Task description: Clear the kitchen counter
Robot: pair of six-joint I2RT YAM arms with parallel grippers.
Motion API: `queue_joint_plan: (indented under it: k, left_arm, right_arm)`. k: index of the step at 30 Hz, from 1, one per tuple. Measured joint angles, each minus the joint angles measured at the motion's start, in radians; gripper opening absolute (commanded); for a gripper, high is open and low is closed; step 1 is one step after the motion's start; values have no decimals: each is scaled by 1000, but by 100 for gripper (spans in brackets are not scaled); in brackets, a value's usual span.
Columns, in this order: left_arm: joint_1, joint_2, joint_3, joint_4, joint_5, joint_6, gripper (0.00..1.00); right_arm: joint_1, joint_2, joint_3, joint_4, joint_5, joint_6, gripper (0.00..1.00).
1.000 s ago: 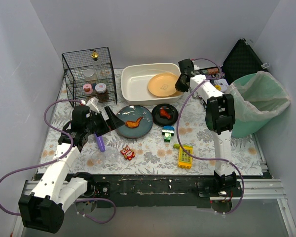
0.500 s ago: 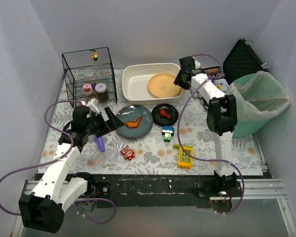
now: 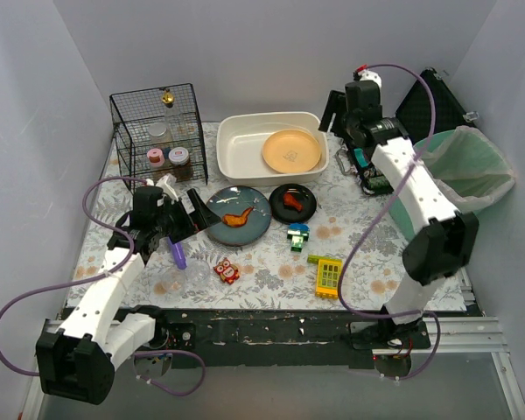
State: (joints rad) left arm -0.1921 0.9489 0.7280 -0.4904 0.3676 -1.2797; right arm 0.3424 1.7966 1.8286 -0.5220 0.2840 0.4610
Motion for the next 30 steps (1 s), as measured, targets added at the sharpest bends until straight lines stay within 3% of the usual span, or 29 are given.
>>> queue_joint_plan:
  k: [1,4,8,10,13,24,30]
  left_arm:
    - [0,7,0,1,-2,0,98]
    - [0,28,0,3,-5,2,98]
    - [0,45,0,3,-11,9,98]
    - [0,50,0,4,-13,12,98]
    - [0,57,2,3,-19,17,98]
    - [0,69,7,4,-24,15,98]
    - [0,72,7,4,-24,14,98]
  right_arm:
    - [8,-61,-50,3,6,-24,98]
    - [27,-279,-282,40,16,-71,98]
    - [-41,-569,-661,153,-108,-83,96]
    - [-76,-635,-768,158,-166,-72,94]
    - [-54,-640,-813,152,-238,-47,92]
    - [250,-639,-953,235,-299,235,85]
    - [422,-489,-961,332,-300,406,65]
